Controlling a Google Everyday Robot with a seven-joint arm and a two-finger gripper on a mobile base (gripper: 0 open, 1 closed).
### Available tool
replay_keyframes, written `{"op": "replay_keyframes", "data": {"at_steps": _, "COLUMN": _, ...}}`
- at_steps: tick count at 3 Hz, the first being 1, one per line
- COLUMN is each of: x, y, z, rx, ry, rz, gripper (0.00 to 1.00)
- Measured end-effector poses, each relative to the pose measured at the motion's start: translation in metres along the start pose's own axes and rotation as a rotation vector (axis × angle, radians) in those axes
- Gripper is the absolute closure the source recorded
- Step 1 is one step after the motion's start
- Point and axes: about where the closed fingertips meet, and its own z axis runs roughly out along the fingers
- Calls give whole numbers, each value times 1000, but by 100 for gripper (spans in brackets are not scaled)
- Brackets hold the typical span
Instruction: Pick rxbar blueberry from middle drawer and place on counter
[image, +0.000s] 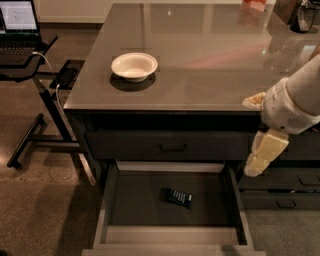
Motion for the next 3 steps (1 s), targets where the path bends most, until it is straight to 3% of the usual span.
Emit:
{"op": "replay_keyframes", "data": {"at_steps": 1, "x": 21, "y": 7, "z": 50, "rx": 33, "ry": -20, "rz": 90, "gripper": 0}}
{"op": "replay_keyframes", "data": {"at_steps": 3, "x": 57, "y": -2, "z": 130, "rx": 125, "ry": -130, "rz": 176, "gripper": 0}}
